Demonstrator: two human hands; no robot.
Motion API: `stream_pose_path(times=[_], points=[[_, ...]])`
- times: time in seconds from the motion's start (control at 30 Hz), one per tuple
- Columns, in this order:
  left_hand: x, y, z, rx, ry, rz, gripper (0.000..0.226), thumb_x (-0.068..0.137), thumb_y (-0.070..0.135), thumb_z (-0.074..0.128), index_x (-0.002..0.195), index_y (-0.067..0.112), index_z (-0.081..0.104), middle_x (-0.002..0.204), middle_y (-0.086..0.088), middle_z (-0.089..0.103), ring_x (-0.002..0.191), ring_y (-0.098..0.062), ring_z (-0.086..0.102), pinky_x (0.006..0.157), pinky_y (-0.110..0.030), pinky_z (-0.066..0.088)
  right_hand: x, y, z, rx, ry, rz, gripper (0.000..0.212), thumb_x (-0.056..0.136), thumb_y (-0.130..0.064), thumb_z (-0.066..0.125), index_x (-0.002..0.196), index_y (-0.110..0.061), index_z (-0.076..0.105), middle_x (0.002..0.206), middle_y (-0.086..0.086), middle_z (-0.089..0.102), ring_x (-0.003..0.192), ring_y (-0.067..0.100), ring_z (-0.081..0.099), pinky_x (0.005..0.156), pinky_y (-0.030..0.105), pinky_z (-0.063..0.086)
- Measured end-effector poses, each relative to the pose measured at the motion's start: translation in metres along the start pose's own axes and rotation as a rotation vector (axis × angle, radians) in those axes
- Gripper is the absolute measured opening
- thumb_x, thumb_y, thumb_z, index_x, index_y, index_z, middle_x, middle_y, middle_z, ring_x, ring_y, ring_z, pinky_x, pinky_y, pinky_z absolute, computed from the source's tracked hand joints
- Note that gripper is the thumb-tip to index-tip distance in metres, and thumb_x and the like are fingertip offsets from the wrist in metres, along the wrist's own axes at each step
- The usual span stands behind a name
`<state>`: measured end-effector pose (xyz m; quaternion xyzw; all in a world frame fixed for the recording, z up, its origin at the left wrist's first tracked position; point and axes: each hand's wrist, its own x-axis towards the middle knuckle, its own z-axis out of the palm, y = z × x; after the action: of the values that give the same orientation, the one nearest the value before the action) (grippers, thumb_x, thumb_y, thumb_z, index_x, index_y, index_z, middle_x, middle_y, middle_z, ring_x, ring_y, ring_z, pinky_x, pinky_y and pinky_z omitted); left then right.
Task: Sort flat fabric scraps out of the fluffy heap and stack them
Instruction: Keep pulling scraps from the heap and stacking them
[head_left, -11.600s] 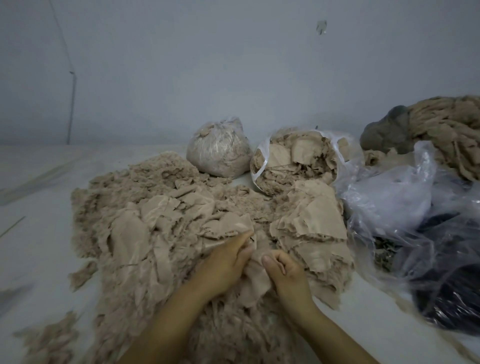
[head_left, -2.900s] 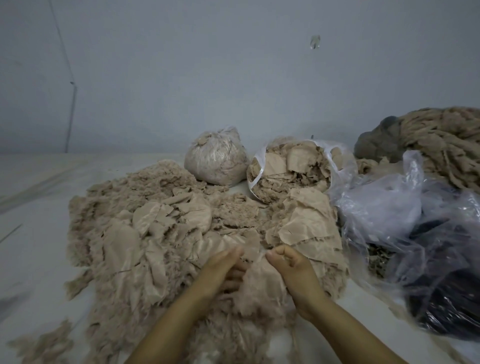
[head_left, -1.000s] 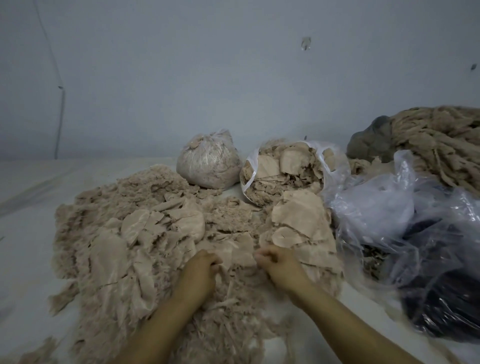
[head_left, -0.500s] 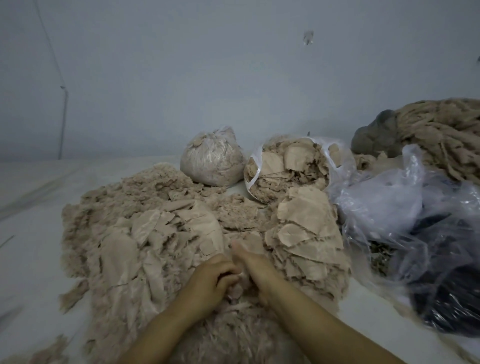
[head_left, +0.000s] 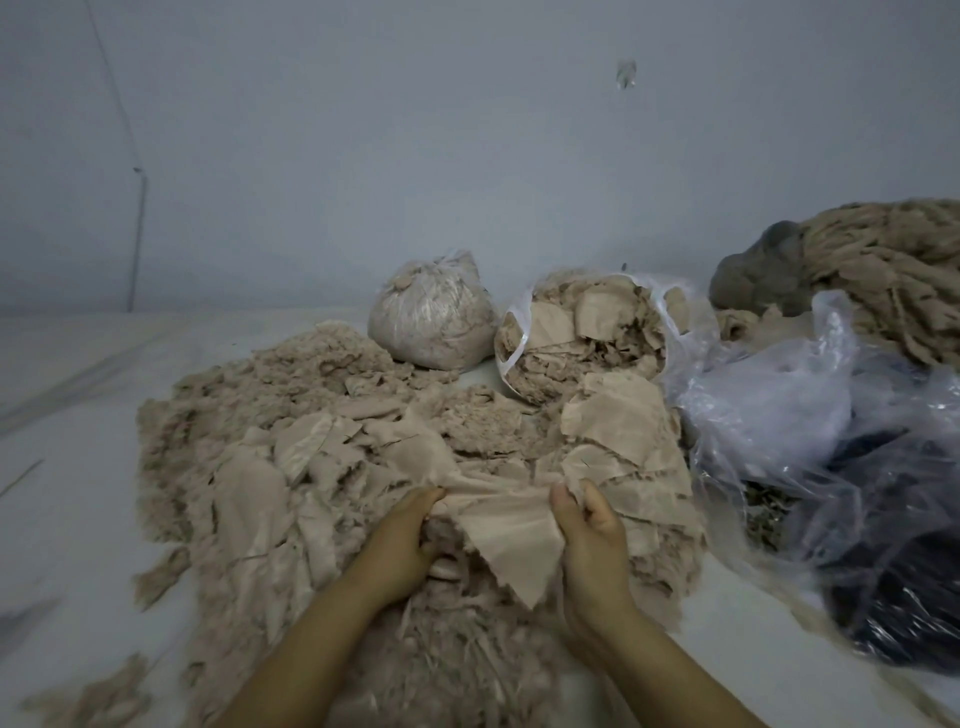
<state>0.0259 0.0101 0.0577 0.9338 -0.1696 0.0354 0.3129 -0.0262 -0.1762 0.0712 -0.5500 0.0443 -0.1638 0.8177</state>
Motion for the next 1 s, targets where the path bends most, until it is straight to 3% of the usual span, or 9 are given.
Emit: stream_pose_path(times=[0.1, 0.23, 0.33, 0.43, 0.5, 0.67, 0.8, 0.9, 1.0], points=[[-0.004, 0.014, -0.004, -0.123, -0.021, 0.026, 0.063, 0.084, 0.014, 0.06, 0.142, 0.027, 0.037, 0.15, 0.007, 0.032, 0.13, -0.004, 0.034, 0.105, -0.016, 0.028, 0.002, 0.002, -0.008, 0.043, -0.015, 0.079, 0.013, 0.096, -0.022, 0.054, 0.107, -0.016, 0.048, 0.112, 0.006, 0.05, 0.108, 0.021, 0.05, 0.1, 0.043, 0.04], [-0.01, 0.043, -0.014, -0.065, 0.298, 0.101, 0.048, 0.089, 0.007, 0.049, 0.134, 0.021, 0.05, 0.141, 0.006, 0.047, 0.124, -0.013, 0.048, 0.104, -0.025, 0.038, 0.001, 0.0, 0.0, -0.093, -0.019, 0.004, 0.016, 0.098, -0.019, 0.049, 0.088, -0.016, 0.061, 0.077, -0.007, 0.07, 0.069, 0.005, 0.065, 0.063, 0.023, 0.052], [-0.013, 0.05, -0.014, 0.188, 0.605, 0.238, 0.034, 0.09, 0.012, 0.047, 0.12, 0.008, 0.062, 0.125, -0.004, 0.062, 0.11, -0.021, 0.061, 0.083, -0.029, 0.05, -0.004, -0.001, 0.008, -0.119, -0.08, 0.019, 0.016, 0.095, -0.023, 0.055, 0.086, -0.022, 0.069, 0.08, -0.004, 0.072, 0.075, 0.011, 0.066, 0.07, 0.029, 0.053], [-0.006, 0.052, 0.0, 0.068, 0.239, 0.242, 0.038, 0.101, 0.032, 0.032, 0.134, 0.02, 0.046, 0.128, 0.005, 0.056, 0.107, -0.012, 0.056, 0.094, -0.031, 0.045, -0.009, -0.002, 0.009, -0.186, -0.173, -0.048, 0.02, 0.088, -0.033, 0.058, 0.08, -0.023, 0.072, 0.08, -0.001, 0.072, 0.077, 0.015, 0.067, 0.07, 0.029, 0.053], [-0.001, 0.04, 0.011, 0.083, 0.048, 0.211, 0.026, 0.102, 0.023, 0.036, 0.106, 0.012, 0.059, 0.102, -0.006, 0.064, 0.093, -0.021, 0.056, 0.091, -0.036, 0.044, -0.01, -0.004, 0.006, -0.168, -0.141, -0.06, 0.024, 0.083, -0.038, 0.057, 0.07, -0.02, 0.066, 0.069, 0.0, 0.065, 0.067, 0.014, 0.061, 0.062, 0.027, 0.048], [0.001, 0.017, 0.017, 0.021, 0.169, 0.078, 0.033, 0.1, 0.011, 0.041, 0.074, 0.028, 0.052, 0.087, -0.005, 0.06, 0.081, -0.017, 0.052, 0.077, -0.023, 0.038, 0.003, -0.028, -0.014, -0.086, -0.119, 0.063, 0.04, 0.087, -0.043, 0.053, 0.079, -0.005, 0.063, 0.076, 0.025, 0.061, 0.07, 0.035, 0.058, 0.067, 0.039, 0.048], [0.009, 0.061, 0.011, -0.24, 0.319, 0.136, 0.026, 0.094, 0.047, 0.039, 0.09, 0.032, 0.06, 0.084, 0.019, 0.056, 0.08, 0.008, 0.052, 0.07, -0.008, 0.035, 0.007, -0.032, -0.019, -0.309, -0.266, 0.174, 0.052, 0.089, -0.058, 0.042, 0.095, -0.017, 0.074, 0.091, 0.002, 0.076, 0.088, 0.016, 0.071, 0.076, 0.028, 0.057], [0.009, 0.078, 0.012, -0.351, 0.036, 0.166, 0.03, 0.093, 0.053, 0.042, 0.081, 0.032, 0.06, 0.079, 0.013, 0.059, 0.072, 0.001, 0.054, 0.069, -0.019, 0.043, 0.008, -0.033, -0.021, -0.261, -0.345, 0.256, 0.044, 0.085, -0.057, 0.052, 0.09, -0.02, 0.077, 0.09, 0.0, 0.076, 0.084, 0.013, 0.072, 0.068, 0.022, 0.056], [0.007, 0.071, 0.012, -0.561, 0.102, 0.071, 0.036, 0.087, 0.047, 0.047, 0.069, 0.017, 0.055, 0.056, 0.014, 0.05, 0.052, -0.003, 0.045, 0.056, -0.029, 0.041, 0.004, -0.035, -0.023, -0.211, -0.476, 0.368, 0.035, 0.073, -0.03, 0.074, 0.093, -0.002, 0.074, 0.089, 0.018, 0.073, 0.074, 0.023, 0.071, 0.063, 0.028, 0.055]])
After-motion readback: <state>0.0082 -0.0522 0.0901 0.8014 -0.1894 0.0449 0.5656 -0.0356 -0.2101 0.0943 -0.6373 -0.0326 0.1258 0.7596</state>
